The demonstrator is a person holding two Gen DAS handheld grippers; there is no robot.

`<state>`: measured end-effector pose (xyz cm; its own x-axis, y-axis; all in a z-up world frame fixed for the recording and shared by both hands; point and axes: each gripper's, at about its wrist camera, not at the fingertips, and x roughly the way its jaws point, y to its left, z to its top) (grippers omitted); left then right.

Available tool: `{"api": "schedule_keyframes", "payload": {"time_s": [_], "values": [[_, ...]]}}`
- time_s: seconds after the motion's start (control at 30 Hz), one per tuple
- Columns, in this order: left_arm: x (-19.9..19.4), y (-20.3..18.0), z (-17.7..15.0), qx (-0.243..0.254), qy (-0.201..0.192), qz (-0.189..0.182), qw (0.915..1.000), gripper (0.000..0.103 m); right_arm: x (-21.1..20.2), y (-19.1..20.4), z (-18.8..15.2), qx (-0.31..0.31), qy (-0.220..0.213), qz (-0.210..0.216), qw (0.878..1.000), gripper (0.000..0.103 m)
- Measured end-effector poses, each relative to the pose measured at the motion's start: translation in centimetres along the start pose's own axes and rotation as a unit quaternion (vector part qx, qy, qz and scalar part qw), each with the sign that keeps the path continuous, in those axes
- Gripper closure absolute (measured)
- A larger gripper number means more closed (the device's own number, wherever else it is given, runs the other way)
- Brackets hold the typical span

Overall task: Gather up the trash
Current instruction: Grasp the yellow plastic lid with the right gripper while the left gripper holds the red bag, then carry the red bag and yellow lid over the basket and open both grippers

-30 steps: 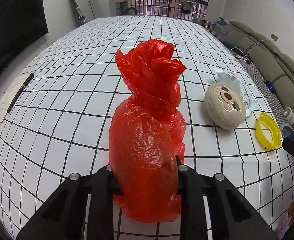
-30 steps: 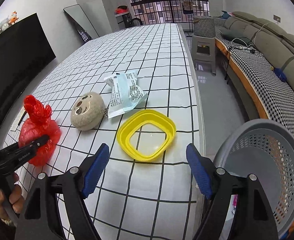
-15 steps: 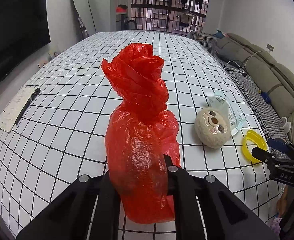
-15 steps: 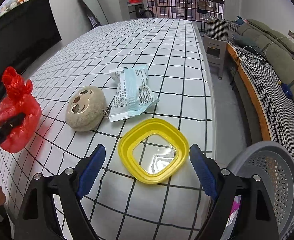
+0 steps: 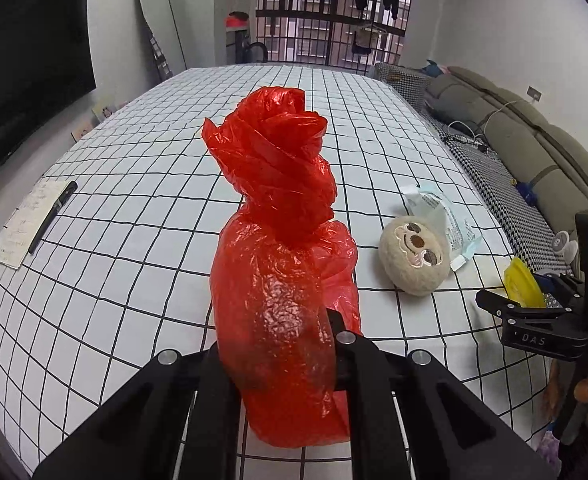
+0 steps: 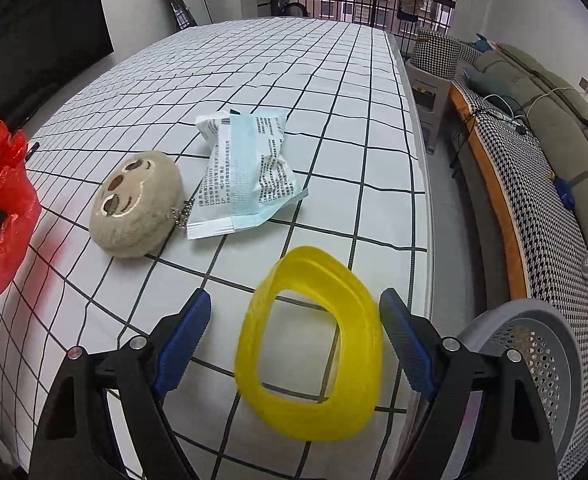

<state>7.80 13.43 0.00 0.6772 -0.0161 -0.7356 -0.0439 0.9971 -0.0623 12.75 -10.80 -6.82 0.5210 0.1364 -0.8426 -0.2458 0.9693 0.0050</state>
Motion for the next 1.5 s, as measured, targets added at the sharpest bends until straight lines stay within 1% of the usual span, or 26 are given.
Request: {"api": "schedule_keyframes", "payload": {"time_s": [0.2, 0.3, 0.5, 0.67, 0.9, 0.93, 0.97, 1.0, 1.1, 1.27, 1.37, 1.5], "values": [[0.0, 0.0, 0.0, 0.0, 0.001, -0.002, 1.0, 0.093, -0.7, -0.3, 0.0, 0.007, -0.009, -0.001, 1.0, 0.02], [0.1, 0.0, 0.0, 0.001, 0.001, -0.003, 1.0, 0.093, -0.6, -0.4, -0.2, 0.014, -0.003, -0.001, 1.0, 0.02], [0.1, 0.1, 0.1, 0.001, 0.0, -0.004, 1.0, 0.093, -0.8, -0.1, -1.0, 0.026, 0.003, 0.013, 1.0, 0.02], [-0.1, 0.0, 0.0, 0.003, -0.001, -0.007, 1.0, 0.093, -0.6, 0.3, -1.4, 0.031, 0.017, 0.004, 0.999, 0.021], [-0.4, -0.8, -0.3, 0.015, 0.002, -0.018, 0.9997, 0.093, -0.8, 0.1, -2.2, 0.05, 0.011, -0.007, 0.999, 0.021], [-0.5, -1.0, -0.4, 0.018, 0.002, -0.019, 0.9997, 0.093, -0.9, 0.1, -2.3, 0.052, 0.007, -0.006, 0.999, 0.025], [-0.5, -1.2, -0.4, 0.02, 0.003, -0.021, 0.9996, 0.093, -1.0, 0.1, -2.4, 0.052, 0.004, -0.008, 0.999, 0.03], [-0.6, -1.3, -0.5, 0.022, 0.003, -0.023, 0.9995, 0.093, -1.1, 0.2, -2.4, 0.052, 0.003, -0.01, 0.999, 0.033], [-0.8, -2.2, -0.6, 0.031, 0.004, -0.031, 0.999, 0.093, -1.8, 0.0, -2.7, 0.059, -0.004, 0.0, 0.998, 0.035], [-1.3, -4.4, -0.6, 0.059, 0.006, -0.052, 0.9969, 0.093, -4.2, -0.6, -3.7, 0.076, -0.026, -0.001, 0.997, 0.035], [-1.7, -6.4, -0.4, 0.078, 0.003, -0.07, 0.9945, 0.093, -6.4, -1.5, -4.8, 0.094, -0.041, -0.01, 0.995, 0.035], [-2.3, -9.7, -0.3, 0.107, -0.004, -0.098, 0.9894, 0.093, -9.3, -3.8, -7.3, 0.127, -0.059, -0.027, 0.99, 0.035]]}}
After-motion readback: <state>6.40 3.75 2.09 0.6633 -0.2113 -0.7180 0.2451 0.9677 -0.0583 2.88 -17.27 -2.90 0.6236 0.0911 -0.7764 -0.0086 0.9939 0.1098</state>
